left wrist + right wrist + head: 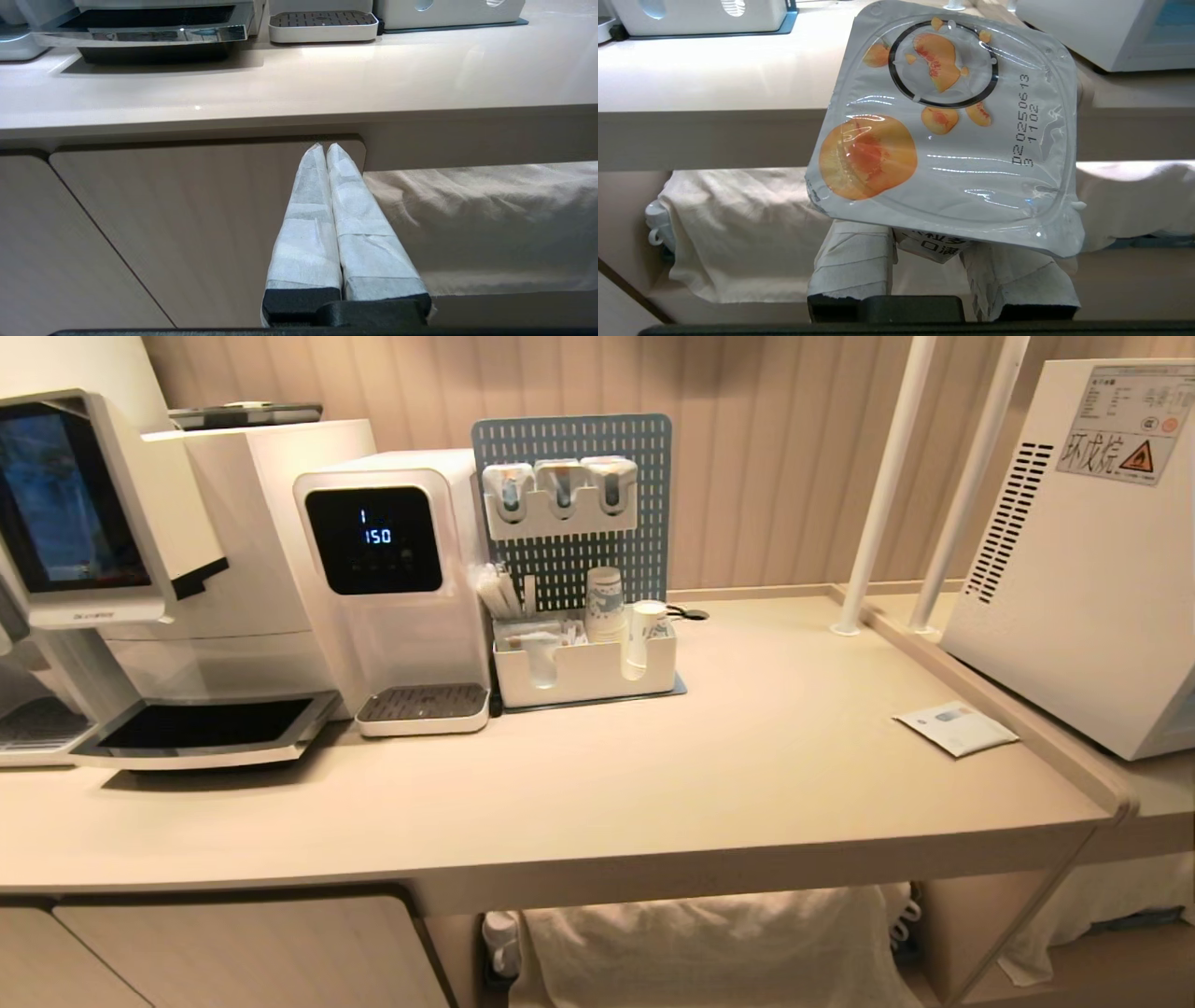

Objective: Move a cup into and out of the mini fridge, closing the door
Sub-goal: Place the yoghurt on the table

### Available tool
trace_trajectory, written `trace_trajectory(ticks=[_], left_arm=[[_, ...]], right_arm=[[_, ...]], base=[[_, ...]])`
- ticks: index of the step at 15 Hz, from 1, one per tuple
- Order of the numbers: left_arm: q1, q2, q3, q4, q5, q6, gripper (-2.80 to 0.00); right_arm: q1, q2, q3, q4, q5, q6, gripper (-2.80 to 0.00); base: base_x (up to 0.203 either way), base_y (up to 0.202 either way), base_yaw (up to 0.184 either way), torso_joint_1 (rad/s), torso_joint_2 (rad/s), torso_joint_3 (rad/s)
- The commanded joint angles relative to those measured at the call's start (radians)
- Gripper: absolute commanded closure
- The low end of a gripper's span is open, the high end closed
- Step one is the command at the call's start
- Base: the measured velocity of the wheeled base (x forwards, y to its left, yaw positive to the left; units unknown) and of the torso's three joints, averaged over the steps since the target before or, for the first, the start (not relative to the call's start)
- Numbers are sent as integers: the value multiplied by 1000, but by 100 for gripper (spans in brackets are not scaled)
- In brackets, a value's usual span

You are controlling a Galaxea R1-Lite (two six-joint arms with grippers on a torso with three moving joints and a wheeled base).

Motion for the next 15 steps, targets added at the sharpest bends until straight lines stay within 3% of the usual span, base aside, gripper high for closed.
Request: trace_trajectory(ticks=[1,15], left_arm=[[0,0,0,0,1,-2,0],[0,0,0,2,-1,-11,0]], right_arm=[[0,-2,11,-1,1,-1,0],[0,-2,10,1,-6,13,0]], base=[[175,0,-2,-1,5,-1],[9,0,0,0,0,0]])
